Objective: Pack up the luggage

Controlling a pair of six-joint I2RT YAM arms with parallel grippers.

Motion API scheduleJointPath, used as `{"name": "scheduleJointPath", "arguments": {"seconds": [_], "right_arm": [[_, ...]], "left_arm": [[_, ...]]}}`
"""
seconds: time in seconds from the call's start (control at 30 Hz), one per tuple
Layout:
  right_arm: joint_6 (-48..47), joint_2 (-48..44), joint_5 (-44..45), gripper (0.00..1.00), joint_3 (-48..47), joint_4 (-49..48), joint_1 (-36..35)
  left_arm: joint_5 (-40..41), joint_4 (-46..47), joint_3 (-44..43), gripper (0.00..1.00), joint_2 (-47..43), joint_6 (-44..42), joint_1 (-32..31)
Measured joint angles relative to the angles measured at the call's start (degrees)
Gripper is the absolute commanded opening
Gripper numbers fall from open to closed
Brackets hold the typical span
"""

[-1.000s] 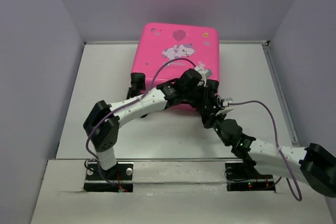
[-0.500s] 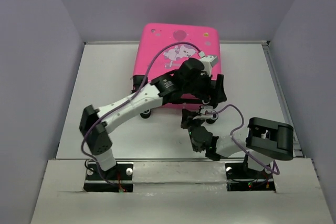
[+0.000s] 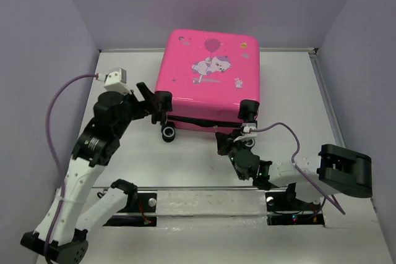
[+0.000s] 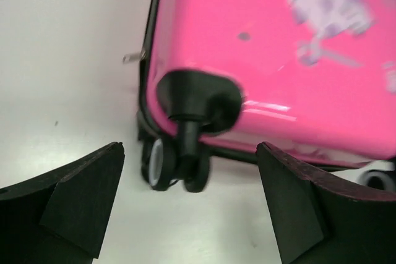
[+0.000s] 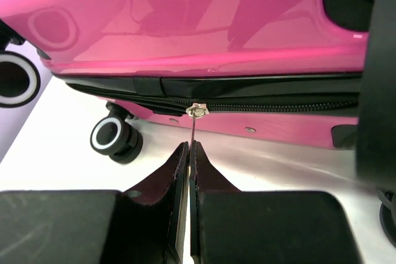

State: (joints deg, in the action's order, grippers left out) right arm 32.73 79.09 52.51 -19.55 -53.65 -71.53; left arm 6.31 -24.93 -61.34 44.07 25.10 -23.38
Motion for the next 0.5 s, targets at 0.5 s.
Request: {"name": "scheduleJointPath", "arguments": {"seconds": [0.5], "right_arm": [[2.69,-9.27,-4.02,0.07,1.6,12.79,0.61]], "left_arm": [[-11.98,1.6,8.81,0.71,16.63,-4.68,1.81]]}}
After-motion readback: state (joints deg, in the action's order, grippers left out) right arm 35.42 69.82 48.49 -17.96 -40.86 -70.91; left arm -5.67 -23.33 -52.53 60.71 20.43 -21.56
